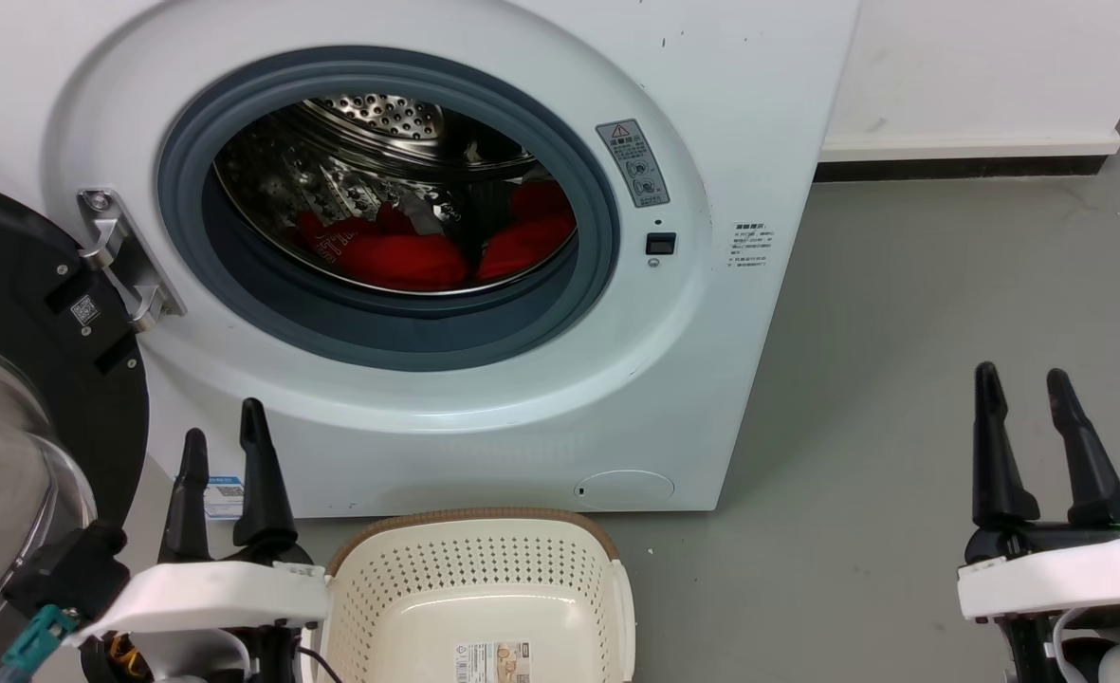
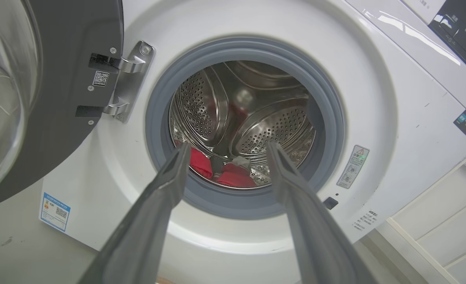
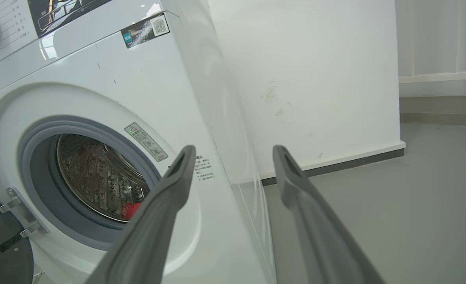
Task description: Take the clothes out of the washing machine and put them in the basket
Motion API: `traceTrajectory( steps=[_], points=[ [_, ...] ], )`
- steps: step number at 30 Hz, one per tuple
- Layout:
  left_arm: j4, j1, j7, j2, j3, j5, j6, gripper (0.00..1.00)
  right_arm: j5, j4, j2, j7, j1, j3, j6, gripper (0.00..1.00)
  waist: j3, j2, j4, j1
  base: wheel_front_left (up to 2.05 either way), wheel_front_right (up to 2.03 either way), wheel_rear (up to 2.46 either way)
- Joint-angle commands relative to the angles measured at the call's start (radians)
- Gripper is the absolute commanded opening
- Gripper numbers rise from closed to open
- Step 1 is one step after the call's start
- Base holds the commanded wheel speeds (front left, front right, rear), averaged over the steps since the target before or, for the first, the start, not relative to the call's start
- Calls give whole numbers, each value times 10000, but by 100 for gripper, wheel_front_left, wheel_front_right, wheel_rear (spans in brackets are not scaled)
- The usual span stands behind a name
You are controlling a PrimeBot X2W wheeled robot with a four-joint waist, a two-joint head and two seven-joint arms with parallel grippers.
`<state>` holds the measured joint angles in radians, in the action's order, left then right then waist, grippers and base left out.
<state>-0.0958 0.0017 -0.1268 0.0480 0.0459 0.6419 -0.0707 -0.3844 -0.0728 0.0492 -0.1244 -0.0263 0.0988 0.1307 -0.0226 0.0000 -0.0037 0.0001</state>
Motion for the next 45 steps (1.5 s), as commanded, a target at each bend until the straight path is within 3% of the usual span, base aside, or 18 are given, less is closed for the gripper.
traceTrajectory(
  steps=[1,10,17,25,32,38,45],
  points=[
    [-250,62,-116,23,-129,-551,-82,100,635,-293,25,-139,12,-136,0,100,3,0,-11,0,0,0,0],
    [-407,186,-319,100,-712,-2126,-301,100,1932,-457,23,-353,203,-202,0,100,31,0,-42,0,0,0,0],
    [-472,262,-496,396,-1342,-2967,-1023,100,2724,-129,23,-523,417,-262,0,100,83,0,-71,-1,0,0,0],
    [-198,420,-681,672,-2010,-3339,-1462,100,3651,-73,21,-715,504,-345,0,100,103,0,-75,-1,0,0,0],
    [28,522,-832,558,-1876,-3717,-848,100,4193,16,19,-862,617,-305,0,100,123,0,-83,-1,0,0,0],
    [-7,689,-961,332,-1574,-3911,-1,100,4636,-27,17,-984,672,-379,-2,100,112,0,-77,-1,0,0,0],
    [482,785,-1138,134,-1379,-4882,710,100,5402,-143,14,-1153,723,-427,-2,100,85,0,-120,-1,0,0,0]
  ],
)
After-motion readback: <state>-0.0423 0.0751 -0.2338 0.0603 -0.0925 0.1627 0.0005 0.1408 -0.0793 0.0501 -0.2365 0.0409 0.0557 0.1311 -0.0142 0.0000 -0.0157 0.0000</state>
